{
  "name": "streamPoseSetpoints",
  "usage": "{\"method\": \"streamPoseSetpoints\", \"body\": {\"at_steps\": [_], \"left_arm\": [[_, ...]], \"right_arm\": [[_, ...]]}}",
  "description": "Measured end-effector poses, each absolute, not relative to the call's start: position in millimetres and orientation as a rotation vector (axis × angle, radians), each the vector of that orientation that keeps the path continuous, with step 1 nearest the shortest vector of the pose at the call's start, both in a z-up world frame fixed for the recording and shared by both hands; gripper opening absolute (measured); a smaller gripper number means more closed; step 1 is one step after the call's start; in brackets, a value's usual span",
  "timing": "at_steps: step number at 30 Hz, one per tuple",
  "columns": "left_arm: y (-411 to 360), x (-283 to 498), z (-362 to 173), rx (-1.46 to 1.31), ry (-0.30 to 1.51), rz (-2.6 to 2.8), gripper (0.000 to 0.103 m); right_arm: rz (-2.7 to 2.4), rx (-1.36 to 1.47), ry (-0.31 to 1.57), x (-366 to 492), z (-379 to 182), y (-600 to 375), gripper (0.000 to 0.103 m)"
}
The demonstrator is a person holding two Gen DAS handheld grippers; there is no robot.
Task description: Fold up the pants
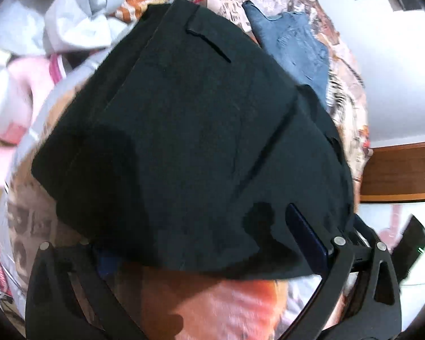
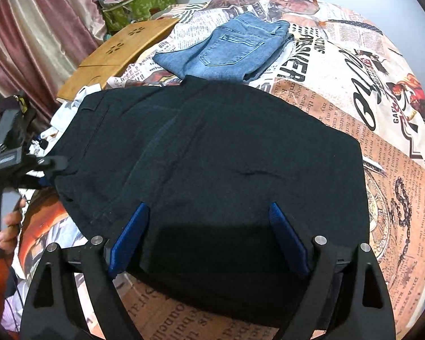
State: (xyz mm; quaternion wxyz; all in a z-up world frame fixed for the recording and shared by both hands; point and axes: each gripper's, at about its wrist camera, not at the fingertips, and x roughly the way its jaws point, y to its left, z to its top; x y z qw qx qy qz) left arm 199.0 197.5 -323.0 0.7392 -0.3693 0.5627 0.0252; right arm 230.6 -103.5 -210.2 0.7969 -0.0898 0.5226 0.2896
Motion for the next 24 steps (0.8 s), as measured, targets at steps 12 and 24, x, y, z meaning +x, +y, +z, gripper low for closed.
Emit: {"method": "streamPoseSetpoints", "body": {"at_steps": [12, 24], "left_arm": [[198.5, 199.1, -292.1, -0.535, 1.103, 0.277, 0.027], [149.9, 206.1, -176.1, -0.283, 0.827, 0.207, 0.023]], "right_arm": [[0.633, -0.179, 1.121, 230.2, -210.5, -106.5, 0.086], [0.596, -0.031, 1.064, 226.8, -181.0, -147.6, 0.085]]}}
